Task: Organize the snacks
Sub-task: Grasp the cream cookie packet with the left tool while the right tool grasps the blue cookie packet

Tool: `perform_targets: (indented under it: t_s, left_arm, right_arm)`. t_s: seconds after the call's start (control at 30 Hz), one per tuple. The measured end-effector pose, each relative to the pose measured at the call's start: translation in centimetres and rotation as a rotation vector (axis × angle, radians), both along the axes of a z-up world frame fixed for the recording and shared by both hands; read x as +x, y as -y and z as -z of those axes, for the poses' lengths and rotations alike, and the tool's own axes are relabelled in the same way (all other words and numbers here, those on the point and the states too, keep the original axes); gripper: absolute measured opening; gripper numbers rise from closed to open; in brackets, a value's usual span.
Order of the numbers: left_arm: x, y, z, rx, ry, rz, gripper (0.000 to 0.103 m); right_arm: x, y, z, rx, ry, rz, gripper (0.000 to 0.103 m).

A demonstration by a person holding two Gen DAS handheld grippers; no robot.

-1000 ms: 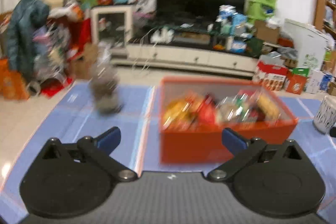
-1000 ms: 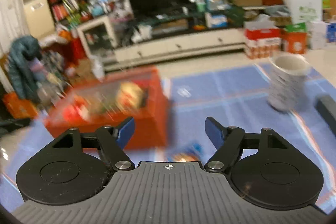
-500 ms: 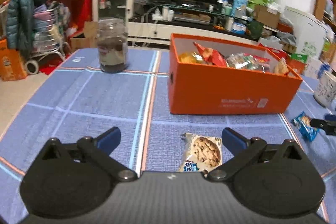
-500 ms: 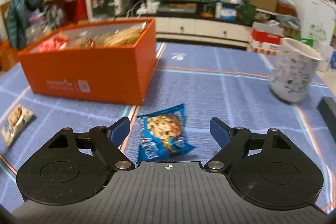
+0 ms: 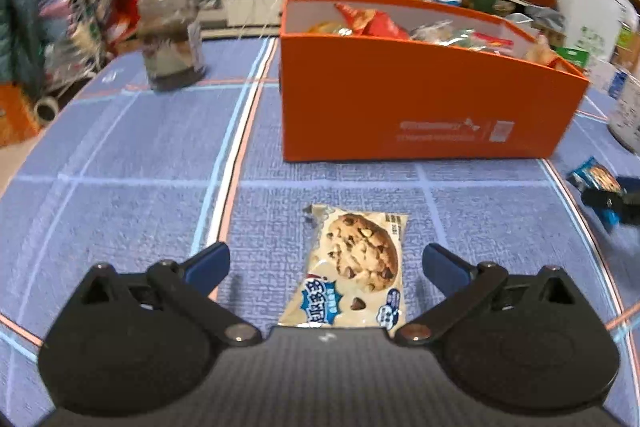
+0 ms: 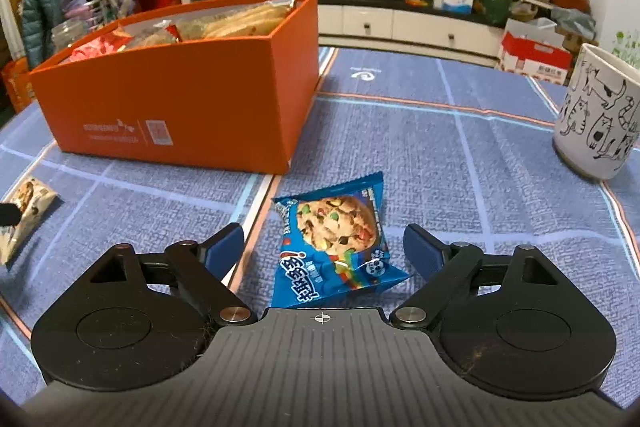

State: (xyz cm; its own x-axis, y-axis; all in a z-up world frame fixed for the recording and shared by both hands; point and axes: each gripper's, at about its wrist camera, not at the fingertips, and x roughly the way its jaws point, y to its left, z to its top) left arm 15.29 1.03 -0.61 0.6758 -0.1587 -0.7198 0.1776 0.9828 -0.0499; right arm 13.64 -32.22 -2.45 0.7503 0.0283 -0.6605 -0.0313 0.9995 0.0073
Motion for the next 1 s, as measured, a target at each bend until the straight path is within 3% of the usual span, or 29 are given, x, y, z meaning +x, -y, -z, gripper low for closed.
perform_targets:
  t_s: [0.17,0.6,1.0]
  left_arm:
    - [0.4,0.7,0.7,0.033,-0.006,-0.013,0.102]
    - [0.7,2.1,0.8,0.038,-0.017,0.009,0.102]
    - [0.7,2.2,1.3,0.032,-0.035,0.014,0.102]
  right_arm:
    - [0.2,-0.4,0.7,0.000,-0.034,-0.012,0.079]
    - [0.3,-0.4,0.7,-0.006,-0.022,0.012,0.081]
    - [-0.2,-0.7,0.6,-0.009,-0.025,-0.036,0.079]
